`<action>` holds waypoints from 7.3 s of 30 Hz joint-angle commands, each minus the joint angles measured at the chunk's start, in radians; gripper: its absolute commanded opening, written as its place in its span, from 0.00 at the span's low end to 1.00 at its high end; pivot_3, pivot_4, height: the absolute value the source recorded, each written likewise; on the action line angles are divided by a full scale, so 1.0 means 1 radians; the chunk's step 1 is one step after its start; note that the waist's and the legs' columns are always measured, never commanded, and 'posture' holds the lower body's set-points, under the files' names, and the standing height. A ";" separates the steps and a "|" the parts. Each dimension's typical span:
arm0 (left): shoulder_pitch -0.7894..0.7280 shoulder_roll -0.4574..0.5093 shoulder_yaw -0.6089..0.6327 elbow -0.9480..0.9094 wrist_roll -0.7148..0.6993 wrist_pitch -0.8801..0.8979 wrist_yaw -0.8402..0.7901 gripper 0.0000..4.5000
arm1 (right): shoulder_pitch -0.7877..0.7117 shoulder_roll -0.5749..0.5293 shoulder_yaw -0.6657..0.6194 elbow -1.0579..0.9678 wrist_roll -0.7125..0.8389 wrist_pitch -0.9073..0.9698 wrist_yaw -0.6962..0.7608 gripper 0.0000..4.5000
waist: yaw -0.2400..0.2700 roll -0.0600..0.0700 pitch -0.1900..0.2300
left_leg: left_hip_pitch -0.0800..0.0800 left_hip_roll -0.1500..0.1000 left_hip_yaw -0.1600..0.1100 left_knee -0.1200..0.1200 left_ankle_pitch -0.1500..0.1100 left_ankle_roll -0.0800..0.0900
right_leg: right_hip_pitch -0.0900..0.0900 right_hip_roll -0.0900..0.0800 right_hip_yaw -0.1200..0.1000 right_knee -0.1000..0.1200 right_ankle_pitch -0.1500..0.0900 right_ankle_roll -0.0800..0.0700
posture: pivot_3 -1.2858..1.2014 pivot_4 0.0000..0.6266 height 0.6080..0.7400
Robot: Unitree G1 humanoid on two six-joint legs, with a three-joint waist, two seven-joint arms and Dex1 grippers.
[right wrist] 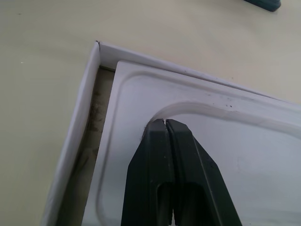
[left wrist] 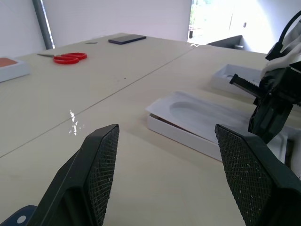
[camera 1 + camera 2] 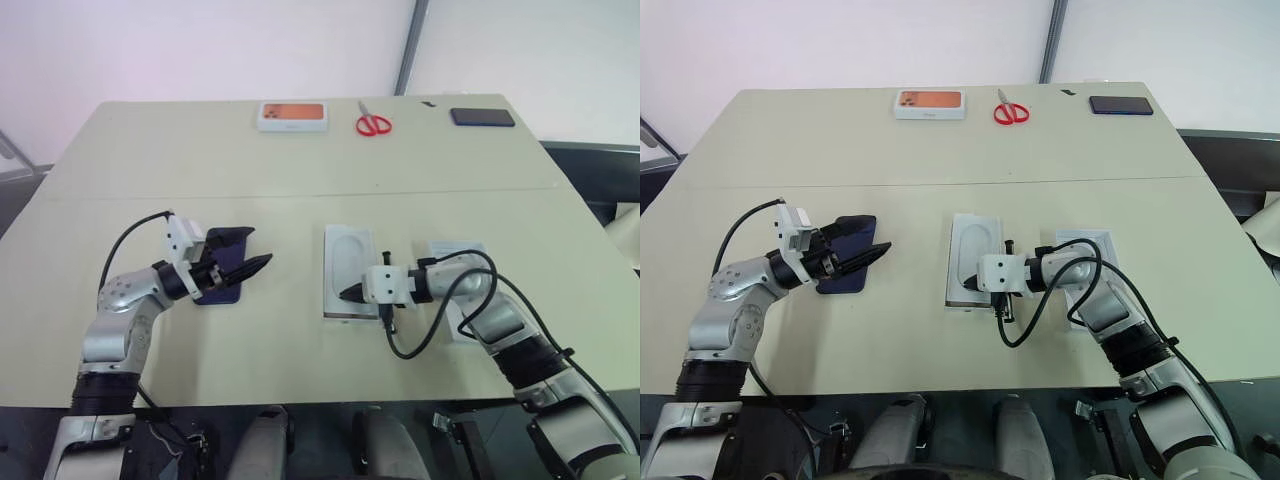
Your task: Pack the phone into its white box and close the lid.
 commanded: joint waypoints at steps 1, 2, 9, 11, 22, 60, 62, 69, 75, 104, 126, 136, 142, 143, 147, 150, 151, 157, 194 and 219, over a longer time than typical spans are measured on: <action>-0.017 0.000 0.002 -0.008 0.002 -0.026 0.003 0.77 | -0.004 -0.008 -0.005 -0.072 0.055 0.064 0.042 0.01 | 0.000 0.000 0.000 | 0.000 0.000 0.000 0.000 0.000 0.000 | 0.000 0.000 0.000 0.000 0.000 0.000 | 0.52 0.24 1.00; -0.018 0.000 0.001 -0.005 0.005 -0.029 0.005 0.77 | -0.006 -0.008 -0.009 -0.078 0.059 0.068 0.044 0.01 | 0.000 0.000 0.000 | 0.000 0.000 0.000 0.000 0.000 0.000 | 0.000 0.000 0.000 0.000 0.000 0.000 | 0.52 0.24 1.00; -0.016 -0.004 0.003 0.001 0.009 -0.035 0.008 0.77 | -0.018 -0.004 -0.014 -0.043 0.033 0.039 0.014 0.01 | -0.001 0.000 0.000 | 0.000 0.000 0.000 0.000 0.000 0.000 | 0.000 0.000 0.000 0.000 0.000 0.000 | 0.52 0.24 1.00; -0.021 -0.005 0.004 0.007 0.010 -0.038 0.010 0.77 | -0.033 -0.001 -0.017 -0.025 0.022 0.024 -0.007 0.01 | -0.001 0.000 0.000 | 0.000 0.000 0.000 0.000 0.000 0.000 | 0.000 0.000 0.000 0.000 0.000 0.000 | 0.52 0.24 1.00; -0.039 -0.010 -0.001 0.023 0.019 -0.045 0.015 0.77 | -0.136 0.029 -0.037 0.107 -0.033 -0.044 -0.129 0.01 | -0.003 0.000 0.000 | 0.000 0.000 0.000 0.000 0.000 0.000 | 0.000 0.000 0.000 0.000 0.000 0.000 | 0.52 0.24 1.00; -0.041 0.001 -0.002 0.027 0.025 -0.032 0.014 0.77 | -0.094 -0.008 0.052 0.111 -0.143 -0.035 -0.129 0.01 | -0.004 0.000 0.000 | 0.001 0.000 0.000 -0.001 0.000 0.000 | 0.000 0.001 0.000 0.000 0.000 0.000 | 0.52 0.24 1.00; -0.043 0.006 0.002 0.032 0.028 -0.029 0.016 0.77 | -0.092 -0.006 0.056 0.113 -0.151 -0.048 -0.133 0.01 | -0.002 0.000 0.000 | 0.001 0.000 0.000 -0.001 0.000 0.000 | 0.000 0.001 0.000 0.000 0.000 0.000 | 0.52 0.24 1.00; -0.081 0.097 0.036 0.113 0.011 0.150 0.051 0.77 | -0.183 0.097 -0.053 0.126 -0.044 0.036 -0.208 0.01 | -0.007 0.000 0.000 | 0.000 0.000 0.000 -0.001 0.000 0.000 | -0.001 0.002 0.000 0.001 0.000 0.000 | 0.52 0.24 1.00; -0.133 0.179 0.086 0.230 -0.042 0.350 0.054 0.77 | -0.225 0.240 -0.059 0.061 0.019 0.140 -0.256 0.01 | -0.008 0.000 0.001 | 0.000 0.001 -0.001 -0.002 0.000 0.000 | -0.003 0.004 0.001 0.002 0.000 0.000 | 0.52 0.24 1.00; -0.318 0.229 -0.038 0.568 -0.041 0.927 -0.057 0.77 | -0.409 0.593 0.216 0.432 -0.242 0.277 -0.381 0.01 | -0.023 0.000 0.000 | 0.000 -0.001 -0.001 -0.008 0.005 -0.008 | -0.007 0.004 0.001 0.006 0.000 -0.001 | 0.52 0.24 1.00; -0.424 0.156 -0.102 0.767 0.054 0.917 -0.205 0.77 | -0.432 0.556 0.213 0.491 -0.282 0.219 -0.394 0.01 | -0.015 0.004 -0.008 | 0.002 -0.003 0.000 -0.008 0.005 -0.008 | -0.004 0.003 0.000 0.006 0.000 -0.001 | 0.52 0.24 1.00; -0.490 0.154 -0.088 0.887 0.075 0.886 -0.239 0.77 | -0.416 0.541 0.211 0.484 -0.282 0.213 -0.388 0.01 | -0.007 0.004 -0.009 | 0.002 -0.003 0.000 -0.008 0.005 -0.008 | -0.004 0.003 0.000 0.006 0.000 -0.001 | 0.52 0.24 1.00; -0.501 0.149 -0.086 0.893 0.083 0.875 -0.256 0.77 | -0.419 0.540 0.213 0.488 -0.285 0.208 -0.389 0.01 | -0.007 0.004 -0.009 | 0.002 -0.003 0.000 -0.008 0.005 -0.008 | -0.004 0.003 0.000 0.006 0.000 -0.001 | 0.52 0.24 1.00; -0.499 0.148 -0.084 0.890 0.084 0.871 -0.258 0.77 | -0.420 0.541 0.213 0.489 -0.286 0.208 -0.391 0.01 | -0.007 0.004 -0.009 | 0.002 -0.003 0.000 -0.008 0.005 -0.008 | -0.004 0.003 0.000 0.006 0.000 -0.001 | 0.52 0.24 1.00; -0.484 0.140 -0.088 0.866 0.075 0.888 -0.278 0.77 | -0.421 0.540 0.209 0.489 -0.286 0.212 -0.392 0.01 | -0.007 0.004 -0.009 | 0.002 -0.003 0.000 -0.008 0.005 -0.008 | -0.004 0.003 0.000 0.006 0.000 -0.001 | 0.52 0.24 1.00; -0.488 0.134 -0.054 0.883 0.070 0.876 -0.244 0.77 | -0.416 0.538 0.211 0.485 -0.287 0.212 -0.391 0.01 | -0.007 0.004 -0.009 | 0.002 -0.003 0.000 -0.008 0.005 -0.008 | -0.004 0.003 0.000 0.006 0.000 -0.001 | 0.52 0.24 1.00; -0.493 0.135 -0.041 0.891 0.067 0.875 -0.235 0.77 | -0.416 0.537 0.211 0.486 -0.287 0.210 -0.392 0.01 | -0.007 0.004 -0.009 | 0.002 -0.003 0.000 -0.008 0.005 -0.008 | -0.004 0.003 0.000 0.006 0.000 -0.001 | 0.52 0.24 1.00; -0.492 0.136 -0.022 0.889 0.064 0.896 -0.239 0.77 | -0.411 0.533 0.215 0.485 -0.293 0.209 -0.392 0.01 | -0.007 0.004 -0.009 | 0.002 -0.002 0.000 -0.008 0.005 -0.008 | -0.004 0.004 0.000 0.006 0.000 -0.001 | 0.52 0.24 1.00; -0.372 0.107 0.284 0.611 -0.175 0.985 -0.131 0.01 | -0.351 0.514 -0.051 0.238 0.047 0.313 -0.272 0.00 | -0.032 0.002 -0.008 | -0.001 0.001 -0.003 -0.009 0.006 -0.009 | -0.010 0.005 0.001 0.008 0.000 -0.001 | 0.52 0.24 1.00; -0.181 -0.219 0.585 -0.019 -0.593 1.369 0.469 0.00 | 0.041 -0.047 0.056 -0.303 0.095 0.417 -0.033 0.81 | -0.026 -0.004 -0.005 | -0.001 0.000 -0.002 -0.009 0.005 -0.009 | -0.008 0.002 0.001 0.004 0.000 -0.001 | 0.52 0.24 1.00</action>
